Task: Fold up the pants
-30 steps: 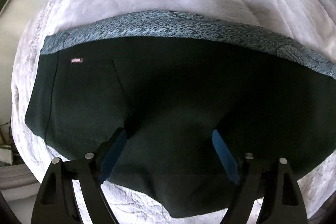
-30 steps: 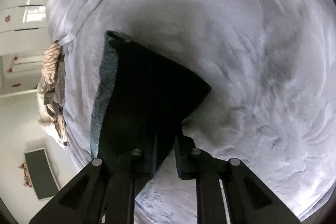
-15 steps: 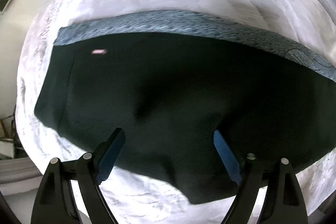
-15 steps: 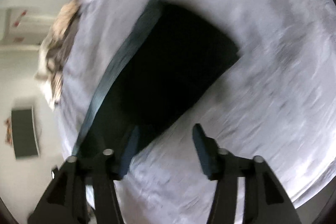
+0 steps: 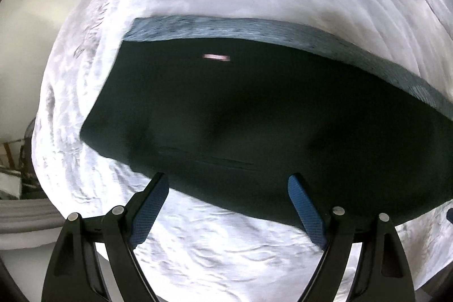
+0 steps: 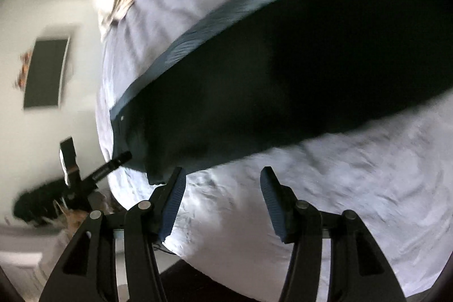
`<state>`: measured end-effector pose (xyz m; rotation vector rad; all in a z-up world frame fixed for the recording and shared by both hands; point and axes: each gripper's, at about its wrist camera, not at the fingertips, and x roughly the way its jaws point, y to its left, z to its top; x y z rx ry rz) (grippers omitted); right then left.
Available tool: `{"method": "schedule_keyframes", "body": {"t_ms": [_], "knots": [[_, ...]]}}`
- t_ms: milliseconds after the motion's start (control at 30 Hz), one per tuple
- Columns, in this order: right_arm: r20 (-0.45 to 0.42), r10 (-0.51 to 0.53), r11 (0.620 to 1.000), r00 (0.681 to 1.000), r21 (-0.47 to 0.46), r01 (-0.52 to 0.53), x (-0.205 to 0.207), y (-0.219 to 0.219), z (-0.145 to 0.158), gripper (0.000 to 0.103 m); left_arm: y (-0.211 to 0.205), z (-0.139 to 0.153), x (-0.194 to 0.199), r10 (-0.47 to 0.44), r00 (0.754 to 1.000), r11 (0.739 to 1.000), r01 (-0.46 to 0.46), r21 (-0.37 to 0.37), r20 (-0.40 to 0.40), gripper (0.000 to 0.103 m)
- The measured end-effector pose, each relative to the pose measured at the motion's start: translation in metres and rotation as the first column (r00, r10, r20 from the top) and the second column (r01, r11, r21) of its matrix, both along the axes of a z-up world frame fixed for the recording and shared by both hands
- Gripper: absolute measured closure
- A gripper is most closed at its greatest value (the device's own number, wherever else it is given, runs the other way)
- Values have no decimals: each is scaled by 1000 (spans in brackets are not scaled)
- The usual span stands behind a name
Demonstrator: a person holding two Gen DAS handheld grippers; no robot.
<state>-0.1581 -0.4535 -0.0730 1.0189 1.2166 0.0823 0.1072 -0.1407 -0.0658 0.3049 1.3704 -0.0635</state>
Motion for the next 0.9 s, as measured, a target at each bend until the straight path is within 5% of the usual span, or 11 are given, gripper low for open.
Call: {"method": "schedule_keyframes", "body": {"t_ms": [300,433,567,700,800,900], "knots": [[38,298,935,954,-212,-284,126,111,43,44,93,14,45,23,997,1000,-22,-19,67,16],[71,471,852,879,-294,-433,192,183,57,44,137,7,76,-13,997,999,16,-38,76,16],[75,671,710,738,-355,-609,287,279,56,44,161,-13,97,-65,998,987,64,-148,0,16],[39,770,596,637,-400,-696,352,343,38,44,172,-23,108,-136,990,954,126,-271,-20,17],[-18,797,536,603,-438,-722,379,368,21,44,175,-28,112,-178,984,927,160,-340,-22,29],[-67,790,531,609,-419,-736,394,370,7,44,180,-33,115,-191,981,906,168,-388,-21,43]]}}
